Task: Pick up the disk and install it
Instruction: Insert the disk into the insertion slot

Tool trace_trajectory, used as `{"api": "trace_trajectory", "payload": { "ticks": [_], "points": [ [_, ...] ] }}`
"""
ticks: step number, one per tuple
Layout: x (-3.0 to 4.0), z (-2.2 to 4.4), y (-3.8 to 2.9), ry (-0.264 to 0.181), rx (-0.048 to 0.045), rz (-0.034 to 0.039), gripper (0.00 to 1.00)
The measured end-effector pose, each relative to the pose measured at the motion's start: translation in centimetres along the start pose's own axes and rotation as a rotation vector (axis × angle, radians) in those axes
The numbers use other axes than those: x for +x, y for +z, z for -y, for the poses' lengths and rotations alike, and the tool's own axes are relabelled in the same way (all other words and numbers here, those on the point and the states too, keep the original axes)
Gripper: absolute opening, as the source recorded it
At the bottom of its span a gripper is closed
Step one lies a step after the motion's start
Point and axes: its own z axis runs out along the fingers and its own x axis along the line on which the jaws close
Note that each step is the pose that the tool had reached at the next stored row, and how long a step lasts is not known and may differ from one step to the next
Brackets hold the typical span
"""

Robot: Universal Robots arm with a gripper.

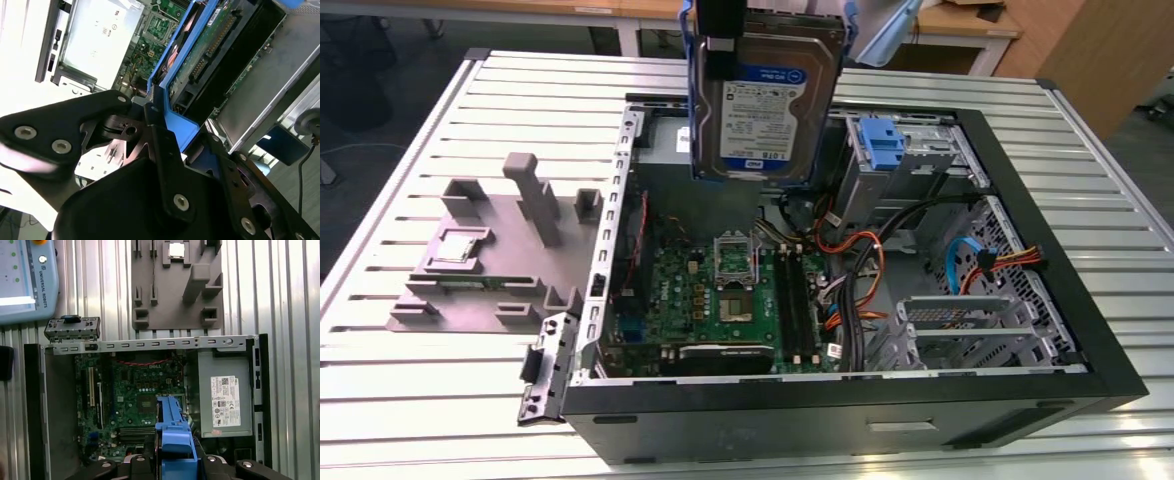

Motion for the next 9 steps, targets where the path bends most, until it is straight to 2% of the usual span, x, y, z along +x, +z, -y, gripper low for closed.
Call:
{"api": "trace_trajectory", "payload": {
  "ticks": [9],
  "points": [
    [1.30, 0.08, 0.05, 0.000, 0.0000, 0.0001, 0.37]
  ]
}}
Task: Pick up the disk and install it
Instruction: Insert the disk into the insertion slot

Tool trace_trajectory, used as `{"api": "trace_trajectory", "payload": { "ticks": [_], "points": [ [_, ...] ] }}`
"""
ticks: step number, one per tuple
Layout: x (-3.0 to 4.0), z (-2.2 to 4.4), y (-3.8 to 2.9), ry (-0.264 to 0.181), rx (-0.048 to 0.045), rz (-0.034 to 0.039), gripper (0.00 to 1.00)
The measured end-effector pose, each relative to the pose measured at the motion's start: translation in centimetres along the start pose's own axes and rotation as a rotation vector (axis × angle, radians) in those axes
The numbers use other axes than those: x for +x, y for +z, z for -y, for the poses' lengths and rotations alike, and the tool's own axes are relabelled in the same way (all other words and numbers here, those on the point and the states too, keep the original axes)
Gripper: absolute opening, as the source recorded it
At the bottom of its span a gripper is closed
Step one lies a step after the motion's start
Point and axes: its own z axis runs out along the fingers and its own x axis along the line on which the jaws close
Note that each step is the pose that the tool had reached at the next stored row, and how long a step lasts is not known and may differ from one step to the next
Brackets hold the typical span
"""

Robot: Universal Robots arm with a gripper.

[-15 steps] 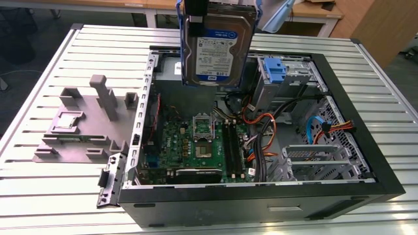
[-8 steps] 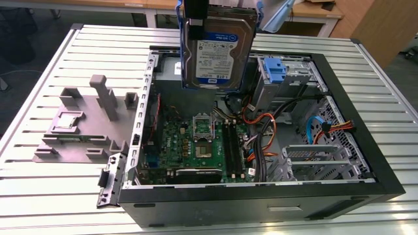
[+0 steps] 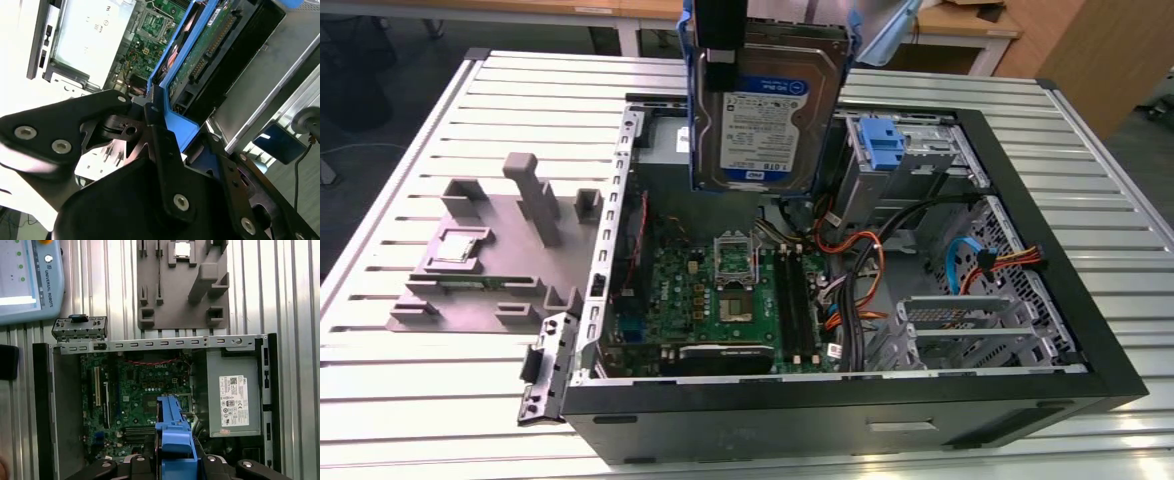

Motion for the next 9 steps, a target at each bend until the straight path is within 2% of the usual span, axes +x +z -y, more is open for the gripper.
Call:
{"api": "trace_trajectory", "payload": {
  "ticks": [9],
  "points": [
    [0.46, 0.25, 0.06, 0.000, 0.0000, 0.0000, 0.37]
  ]
}}
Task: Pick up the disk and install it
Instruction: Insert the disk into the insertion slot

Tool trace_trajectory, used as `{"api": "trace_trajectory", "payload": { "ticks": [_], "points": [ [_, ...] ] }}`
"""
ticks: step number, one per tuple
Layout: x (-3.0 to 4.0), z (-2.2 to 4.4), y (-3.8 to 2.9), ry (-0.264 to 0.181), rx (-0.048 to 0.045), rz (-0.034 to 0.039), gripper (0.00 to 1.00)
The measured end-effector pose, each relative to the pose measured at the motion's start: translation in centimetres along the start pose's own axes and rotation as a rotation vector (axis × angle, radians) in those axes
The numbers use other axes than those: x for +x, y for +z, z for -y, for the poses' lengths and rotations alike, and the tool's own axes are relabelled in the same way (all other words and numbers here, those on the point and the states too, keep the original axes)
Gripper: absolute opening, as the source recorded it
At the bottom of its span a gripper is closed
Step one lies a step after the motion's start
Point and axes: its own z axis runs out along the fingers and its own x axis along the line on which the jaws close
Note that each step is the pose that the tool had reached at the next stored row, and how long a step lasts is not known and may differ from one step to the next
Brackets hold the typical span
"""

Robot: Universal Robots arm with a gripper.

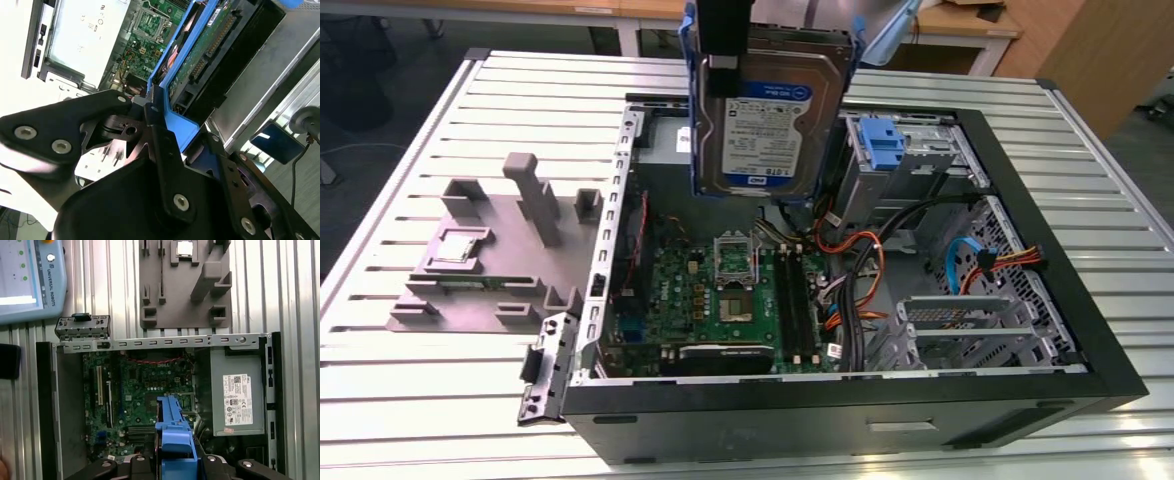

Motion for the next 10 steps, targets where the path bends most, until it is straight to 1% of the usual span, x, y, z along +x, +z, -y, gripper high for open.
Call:
{"api": "trace_trajectory", "payload": {
  "ticks": [10],
  "points": [
    [0.15, 0.78, 0.03, 0.000, -0.0001, -0.0001, 0.37]
  ]
}}
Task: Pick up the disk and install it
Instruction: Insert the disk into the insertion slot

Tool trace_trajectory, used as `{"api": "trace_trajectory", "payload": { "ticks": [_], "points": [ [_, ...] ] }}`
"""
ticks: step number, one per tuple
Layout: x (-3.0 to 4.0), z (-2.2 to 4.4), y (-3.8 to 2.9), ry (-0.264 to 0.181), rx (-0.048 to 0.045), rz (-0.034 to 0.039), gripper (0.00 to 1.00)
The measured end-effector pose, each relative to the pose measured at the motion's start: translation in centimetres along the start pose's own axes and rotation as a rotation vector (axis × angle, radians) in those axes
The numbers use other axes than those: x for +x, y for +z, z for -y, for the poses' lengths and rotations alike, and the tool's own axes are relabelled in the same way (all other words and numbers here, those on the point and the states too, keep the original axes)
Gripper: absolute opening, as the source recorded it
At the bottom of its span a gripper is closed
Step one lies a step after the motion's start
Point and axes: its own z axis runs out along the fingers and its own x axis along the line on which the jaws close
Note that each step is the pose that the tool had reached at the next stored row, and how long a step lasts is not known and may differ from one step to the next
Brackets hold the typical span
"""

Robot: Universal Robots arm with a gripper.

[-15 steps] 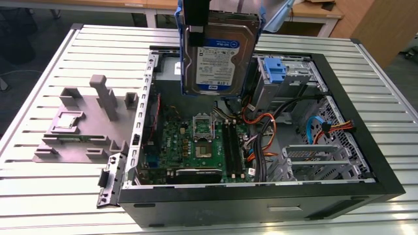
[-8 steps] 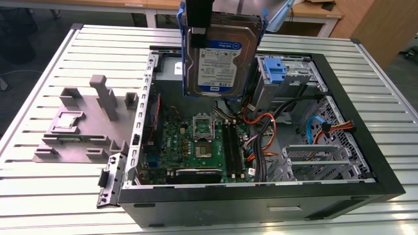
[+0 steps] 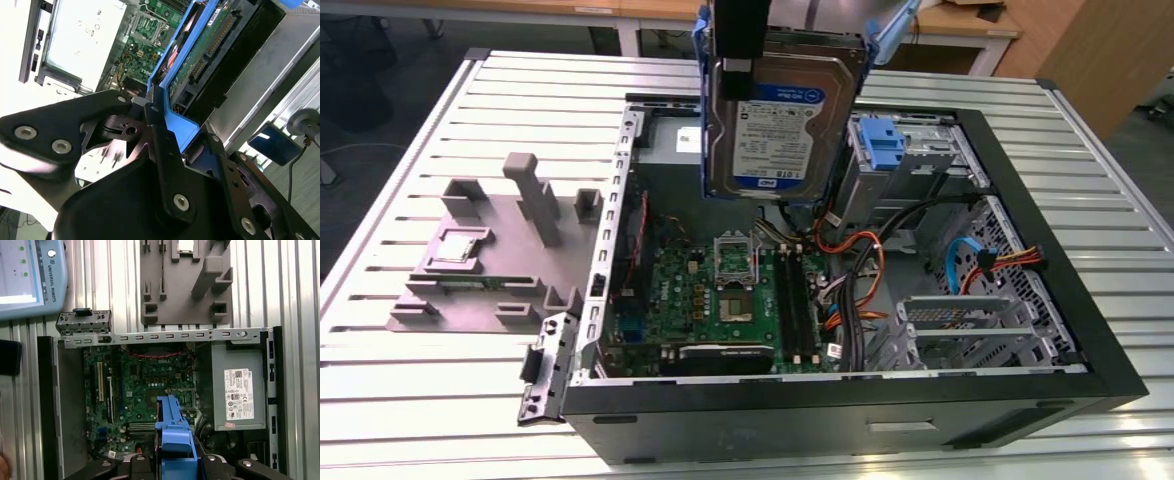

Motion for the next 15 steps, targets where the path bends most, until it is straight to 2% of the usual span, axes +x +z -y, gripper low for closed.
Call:
{"api": "trace_trajectory", "payload": {
  "ticks": [9, 15],
  "points": [
    [0.07, 0.64, 0.01, 0.000, 0.0000, 0.0000, 0.37],
    [0.33, 0.69, 0.01, 0.000, -0.0001, 0.0000, 0.37]
  ]
}}
